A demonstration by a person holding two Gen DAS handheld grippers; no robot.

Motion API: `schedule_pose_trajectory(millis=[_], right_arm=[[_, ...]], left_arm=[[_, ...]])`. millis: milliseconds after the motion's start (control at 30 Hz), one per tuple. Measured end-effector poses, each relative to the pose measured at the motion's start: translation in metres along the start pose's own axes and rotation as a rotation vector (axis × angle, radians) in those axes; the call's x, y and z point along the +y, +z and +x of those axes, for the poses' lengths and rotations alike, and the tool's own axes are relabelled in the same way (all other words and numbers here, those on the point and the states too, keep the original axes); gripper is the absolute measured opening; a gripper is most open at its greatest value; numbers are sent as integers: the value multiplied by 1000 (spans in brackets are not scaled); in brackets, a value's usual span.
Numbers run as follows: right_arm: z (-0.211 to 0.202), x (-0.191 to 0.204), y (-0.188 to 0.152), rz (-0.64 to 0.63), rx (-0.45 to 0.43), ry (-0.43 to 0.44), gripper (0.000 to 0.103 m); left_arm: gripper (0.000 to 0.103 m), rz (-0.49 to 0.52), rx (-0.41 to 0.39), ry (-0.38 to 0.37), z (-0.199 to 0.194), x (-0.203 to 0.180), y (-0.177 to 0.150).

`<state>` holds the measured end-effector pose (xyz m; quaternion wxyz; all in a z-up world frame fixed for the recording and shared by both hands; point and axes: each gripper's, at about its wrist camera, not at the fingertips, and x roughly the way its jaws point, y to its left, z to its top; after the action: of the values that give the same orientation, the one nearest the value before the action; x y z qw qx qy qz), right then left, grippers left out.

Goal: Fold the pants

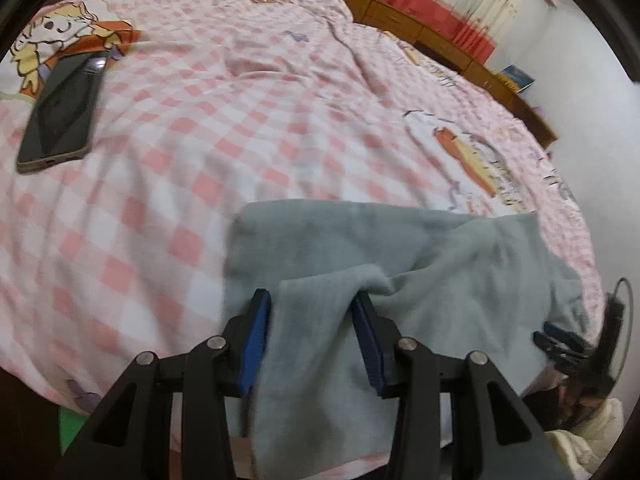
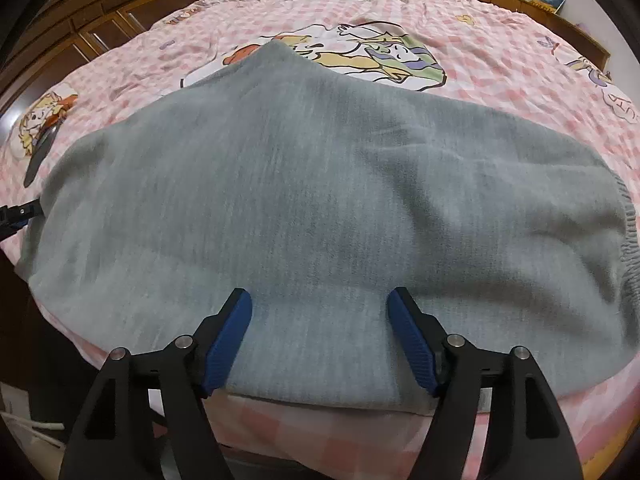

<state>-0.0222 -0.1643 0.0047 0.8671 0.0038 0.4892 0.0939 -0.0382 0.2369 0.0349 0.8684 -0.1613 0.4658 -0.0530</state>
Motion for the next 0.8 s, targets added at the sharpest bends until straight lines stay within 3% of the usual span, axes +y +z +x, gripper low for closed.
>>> schedule_pose_trajectory(millis=[100,200,300,500,533,567,633,700,800], right_arm=[[-1,0,-2,-3,-14,7,75],[-1,0,-3,-2,-24,16,78],[-1,1,-3,-3,-29,19,79],[-1,1,-4,-2,-34,18,79],[-1,1,-4,-2,-35,18,79],[-2,1,-4,1,-35,17,79],[-6,2,-1,12,-32,12,77],[-15,3,5,32,-50,37,64],[-25,7,20,21,-92,91,62]], left_arm=[[28,-6,11,-88,-3,-7,1],[28,37,9,-149,-7,-21,0],[28,59,-7,-126,-4,-28,1],[28,-39,-24,-149,8,-13,8],[15,-44,-33,-150,7,-12,8],[11,-44,-45,-153,6,-11,9],[9,-32,-103,-151,-6,-11,11],[7,-10,-172,-144,-22,-12,14],[5,-3,-236,-114,-37,-6,22]])
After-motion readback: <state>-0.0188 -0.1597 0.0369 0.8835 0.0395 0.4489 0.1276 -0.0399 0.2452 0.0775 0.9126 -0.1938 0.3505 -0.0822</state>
